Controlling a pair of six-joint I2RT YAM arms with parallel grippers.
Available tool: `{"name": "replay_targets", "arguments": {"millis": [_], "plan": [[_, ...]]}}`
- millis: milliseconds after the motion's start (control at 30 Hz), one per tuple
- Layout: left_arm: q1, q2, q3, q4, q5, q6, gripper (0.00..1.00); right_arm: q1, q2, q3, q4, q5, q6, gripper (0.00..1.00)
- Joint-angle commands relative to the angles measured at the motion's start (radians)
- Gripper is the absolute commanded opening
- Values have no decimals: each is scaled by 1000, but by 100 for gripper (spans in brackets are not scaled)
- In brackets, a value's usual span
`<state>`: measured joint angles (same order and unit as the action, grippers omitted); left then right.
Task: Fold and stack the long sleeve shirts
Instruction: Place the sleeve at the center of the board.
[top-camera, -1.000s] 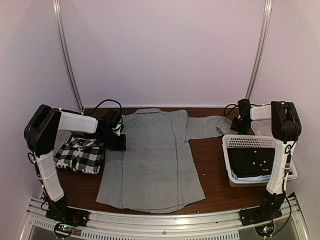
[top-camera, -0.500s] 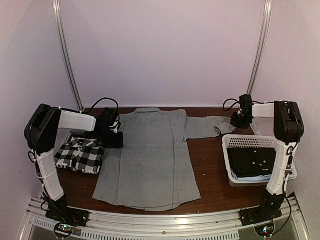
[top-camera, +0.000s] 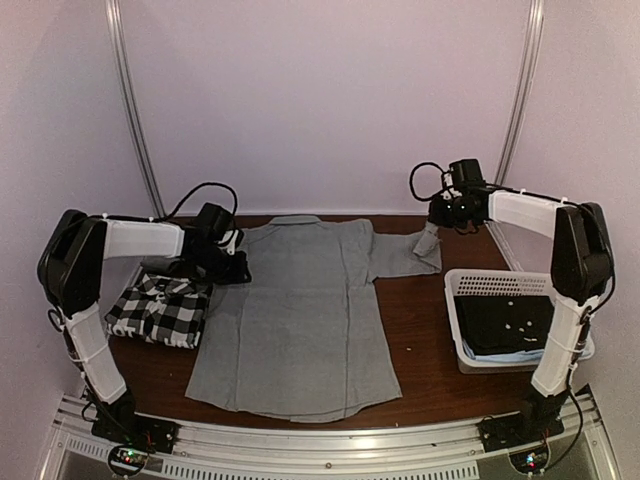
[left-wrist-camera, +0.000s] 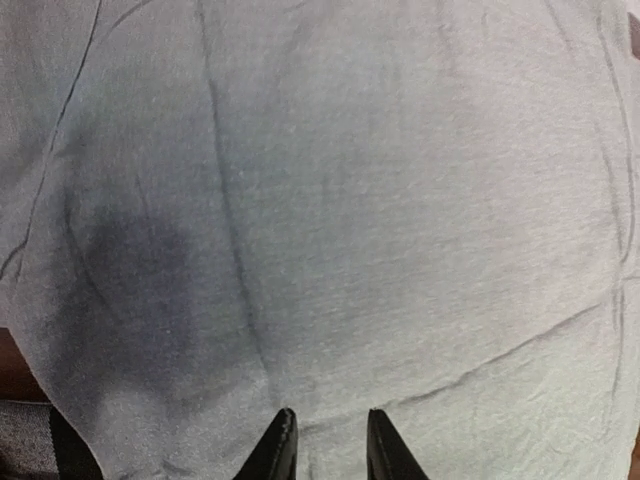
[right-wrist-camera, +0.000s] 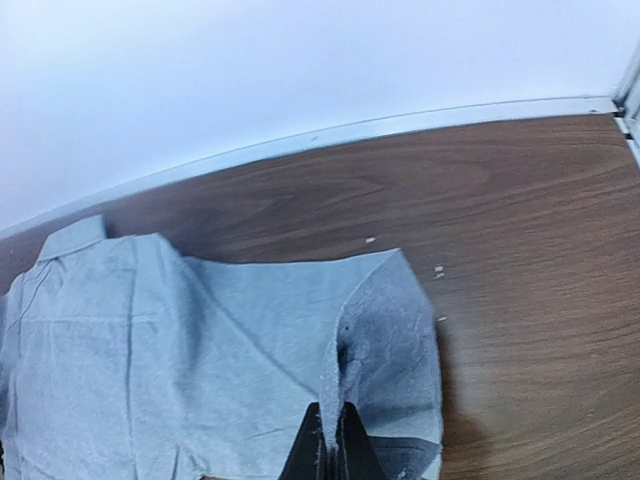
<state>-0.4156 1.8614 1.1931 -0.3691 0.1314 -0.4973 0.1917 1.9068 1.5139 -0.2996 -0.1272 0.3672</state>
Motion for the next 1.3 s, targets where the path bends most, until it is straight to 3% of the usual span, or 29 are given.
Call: {"name": "replay_targets", "arguments": {"millis": [0, 433, 833, 1133, 1267], "plan": [[-3, -98, 15, 68, 90, 20, 28, 103, -45, 22, -13, -52, 15, 0], [-29, -149, 11, 88, 169, 14, 29, 428, 103, 125, 56, -173, 130, 0], [-87, -118, -79, 247, 312, -59, 33, 554, 294, 259, 112, -304, 215, 4], [-135, -39, -111, 358, 348, -137, 34, 566, 301, 249, 147, -349, 236, 39], [-134, -8, -113, 362, 338, -156, 35, 564, 269, 221, 125, -304, 208, 49]]}}
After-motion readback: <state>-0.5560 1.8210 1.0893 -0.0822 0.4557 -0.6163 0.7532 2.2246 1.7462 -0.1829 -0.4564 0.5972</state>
